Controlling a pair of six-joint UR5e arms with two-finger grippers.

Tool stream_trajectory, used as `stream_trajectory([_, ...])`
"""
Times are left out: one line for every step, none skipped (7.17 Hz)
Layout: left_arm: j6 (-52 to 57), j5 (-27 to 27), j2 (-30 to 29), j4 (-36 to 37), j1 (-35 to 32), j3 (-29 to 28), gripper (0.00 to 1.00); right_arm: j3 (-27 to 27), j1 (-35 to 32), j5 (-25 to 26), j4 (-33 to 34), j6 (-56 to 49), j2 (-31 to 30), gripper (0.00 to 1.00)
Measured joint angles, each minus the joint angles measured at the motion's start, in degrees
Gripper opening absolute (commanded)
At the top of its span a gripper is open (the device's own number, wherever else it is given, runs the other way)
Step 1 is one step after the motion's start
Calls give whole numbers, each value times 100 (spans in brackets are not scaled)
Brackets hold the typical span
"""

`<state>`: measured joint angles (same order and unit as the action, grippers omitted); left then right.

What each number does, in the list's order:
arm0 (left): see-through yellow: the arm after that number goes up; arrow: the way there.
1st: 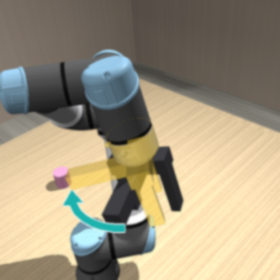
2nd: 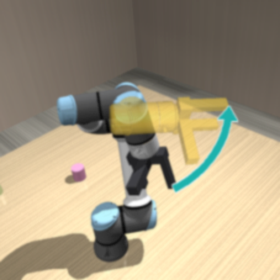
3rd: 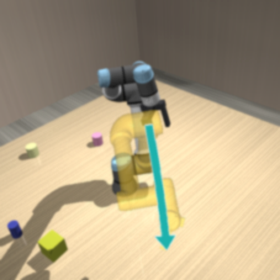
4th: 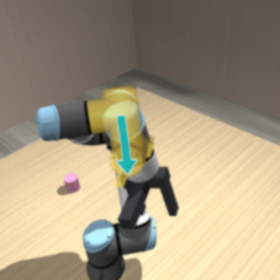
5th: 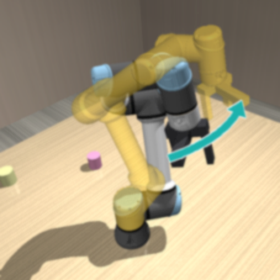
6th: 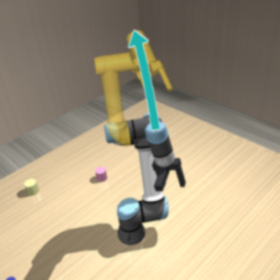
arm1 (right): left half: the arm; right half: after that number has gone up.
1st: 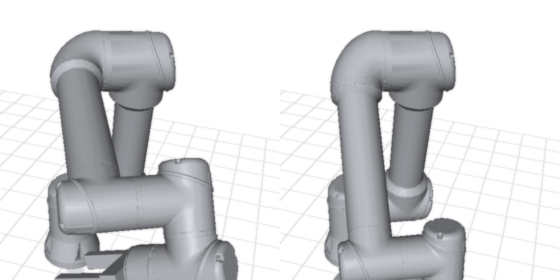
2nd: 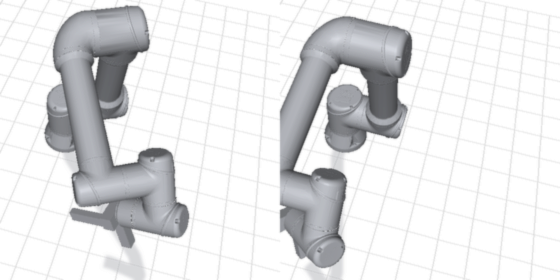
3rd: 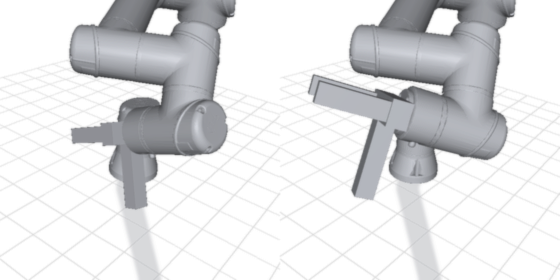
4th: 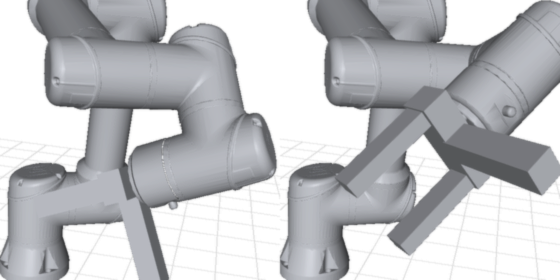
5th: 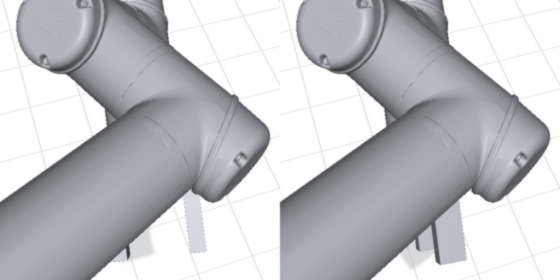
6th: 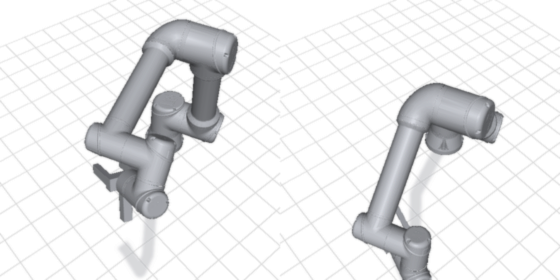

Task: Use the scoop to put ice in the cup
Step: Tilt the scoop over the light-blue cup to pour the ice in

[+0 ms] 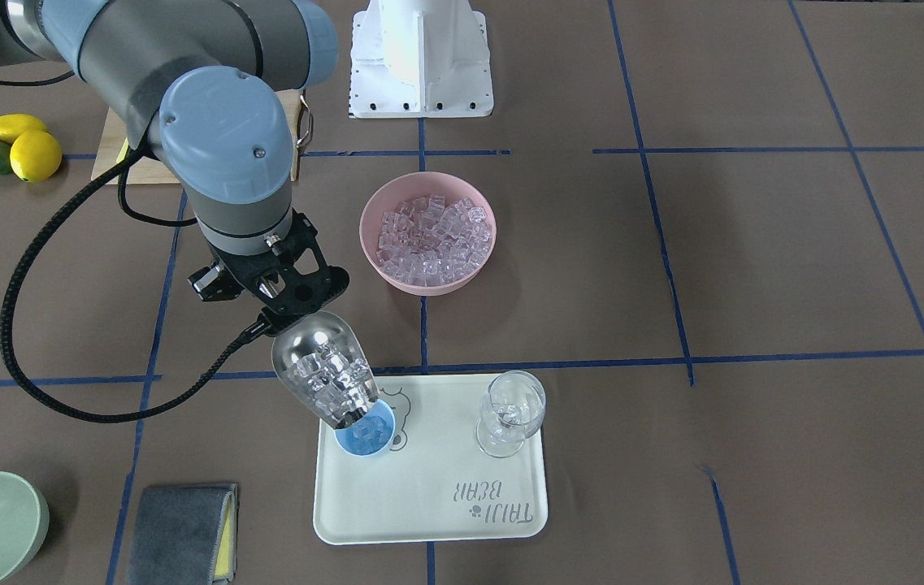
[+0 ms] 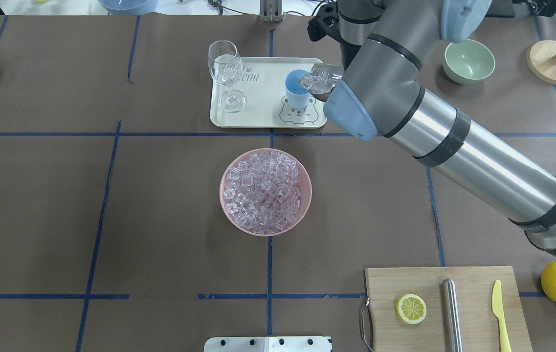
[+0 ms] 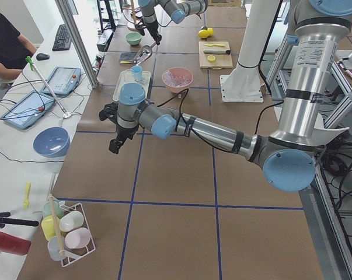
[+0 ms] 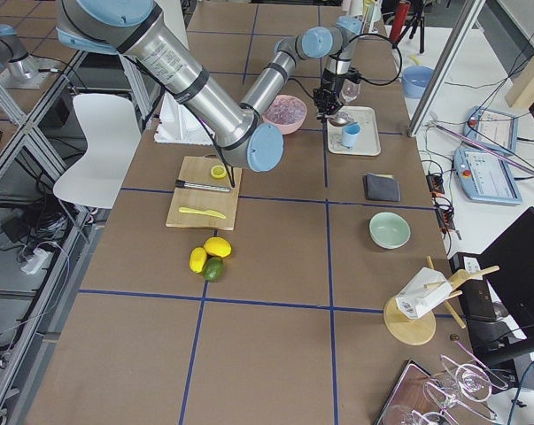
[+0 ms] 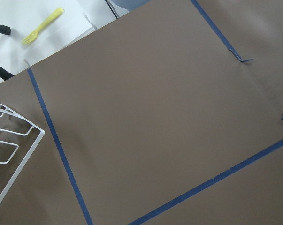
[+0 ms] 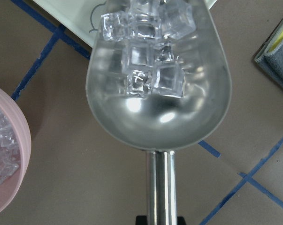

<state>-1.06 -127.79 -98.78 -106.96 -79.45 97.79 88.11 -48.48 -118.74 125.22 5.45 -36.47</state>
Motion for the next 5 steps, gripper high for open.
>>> stream_trajectory([0,0,0,0,-3,2,100,-22,-5,2,48,0,27,0])
stream_trajectory([0,0,-4,0,-9,2,100,-46,-9,17,107,0,35,0])
stream_trajectory([0,0,-6,0,-13,3,100,-90,-10,40,180,0,58,0])
stream_trajectory([0,-1,-11,0,-15,3,100,-224,-15,58,312,0,174,0])
stream_trajectory([1,0,-15,0,-28,3,100,-510,-18,75,471,0,420,0])
